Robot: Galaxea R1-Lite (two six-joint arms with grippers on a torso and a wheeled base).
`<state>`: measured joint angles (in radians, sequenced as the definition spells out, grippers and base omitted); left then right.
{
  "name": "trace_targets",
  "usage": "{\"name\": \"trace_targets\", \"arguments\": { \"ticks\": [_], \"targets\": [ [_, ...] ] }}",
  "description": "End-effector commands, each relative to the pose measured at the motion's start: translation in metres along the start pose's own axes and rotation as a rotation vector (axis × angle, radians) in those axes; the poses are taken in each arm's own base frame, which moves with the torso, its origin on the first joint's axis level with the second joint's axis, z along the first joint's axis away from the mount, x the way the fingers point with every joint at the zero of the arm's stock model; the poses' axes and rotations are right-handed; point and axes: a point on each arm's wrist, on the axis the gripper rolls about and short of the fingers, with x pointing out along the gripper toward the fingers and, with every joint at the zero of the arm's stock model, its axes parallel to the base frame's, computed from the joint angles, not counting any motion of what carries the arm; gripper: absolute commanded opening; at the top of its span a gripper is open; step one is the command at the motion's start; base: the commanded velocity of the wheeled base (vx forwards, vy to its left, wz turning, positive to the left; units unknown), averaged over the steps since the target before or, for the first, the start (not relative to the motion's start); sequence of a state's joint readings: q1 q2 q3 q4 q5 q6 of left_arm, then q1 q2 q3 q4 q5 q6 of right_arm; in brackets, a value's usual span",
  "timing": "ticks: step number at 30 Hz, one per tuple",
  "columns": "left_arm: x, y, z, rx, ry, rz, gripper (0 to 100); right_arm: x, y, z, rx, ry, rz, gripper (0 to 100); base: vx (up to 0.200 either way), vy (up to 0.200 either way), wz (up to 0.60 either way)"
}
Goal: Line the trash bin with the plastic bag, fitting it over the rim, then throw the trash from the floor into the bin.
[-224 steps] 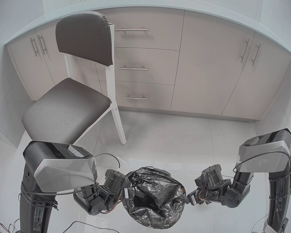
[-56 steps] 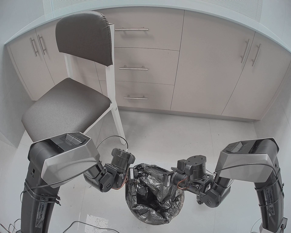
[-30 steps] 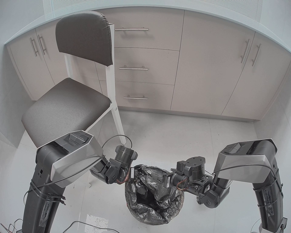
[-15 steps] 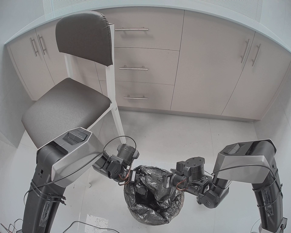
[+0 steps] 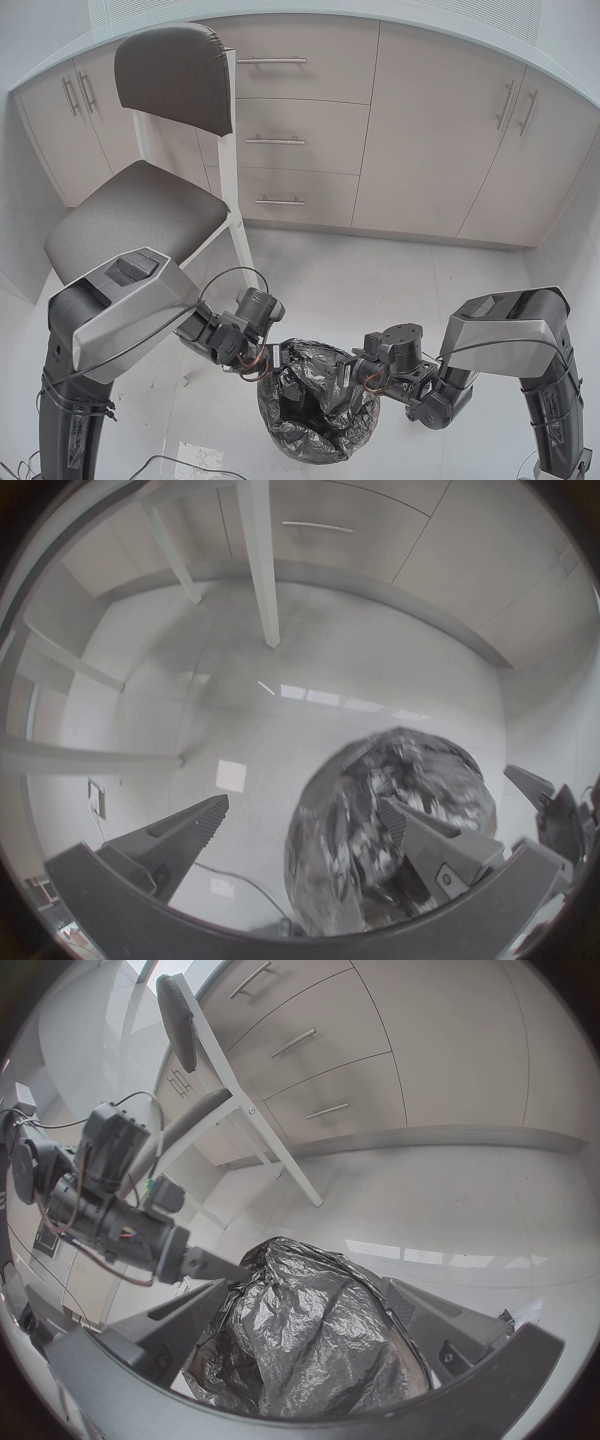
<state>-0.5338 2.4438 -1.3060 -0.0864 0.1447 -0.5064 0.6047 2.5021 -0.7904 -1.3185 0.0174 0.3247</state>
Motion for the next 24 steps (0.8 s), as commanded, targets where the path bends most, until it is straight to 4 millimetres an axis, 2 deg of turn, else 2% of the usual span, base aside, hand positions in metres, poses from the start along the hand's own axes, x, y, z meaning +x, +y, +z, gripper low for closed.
{"name": "trace_targets", "arguments": {
  "ticks": [1, 4, 7, 9, 10, 13, 16, 21, 24],
  "targets": [
    [-0.063, 0.009, -0.022, -0.120, 0.103, -0.173, 100, -0.002, 0.000, 0.002, 0.004, -0.001, -0.002, 100, 0.000, 0.000, 0.00],
    [-0.083, 0.018, -0.033, -0.169, 0.137, -0.270, 100, -0.002, 0.000, 0.003, 0.011, -0.008, -0.006, 100, 0.000, 0.000, 0.00],
    [-0.091, 0.029, -0.052, -0.165, 0.146, -0.310, 100, -0.003, 0.000, 0.010, 0.055, -0.025, -0.009, 100, 0.000, 0.000, 0.00],
    [-0.090, 0.032, -0.063, -0.155, 0.138, -0.317, 100, -0.004, -0.002, 0.014, 0.080, -0.035, -0.016, 100, 0.000, 0.000, 0.00],
    [-0.087, 0.038, -0.076, -0.145, 0.113, -0.332, 100, -0.005, -0.007, 0.017, 0.108, -0.041, -0.028, 100, 0.000, 0.000, 0.00],
    [-0.086, 0.046, -0.087, -0.149, 0.016, -0.401, 100, -0.004, -0.012, 0.020, 0.123, -0.054, -0.039, 100, 0.000, 0.000, 0.00],
    [-0.076, 0.050, -0.099, -0.143, -0.061, -0.448, 100, -0.004, -0.014, 0.019, 0.126, -0.048, -0.044, 100, 0.000, 0.000, 0.00],
    [-0.070, 0.053, -0.107, -0.117, -0.119, -0.480, 100, -0.003, -0.004, -0.005, 0.081, 0.041, -0.037, 100, 0.000, 0.000, 0.00],
    [-0.070, 0.053, -0.106, -0.118, -0.120, -0.482, 100, 0.001, -0.010, -0.008, 0.071, 0.095, -0.069, 100, 0.000, 0.000, 0.00]
  ]
}}
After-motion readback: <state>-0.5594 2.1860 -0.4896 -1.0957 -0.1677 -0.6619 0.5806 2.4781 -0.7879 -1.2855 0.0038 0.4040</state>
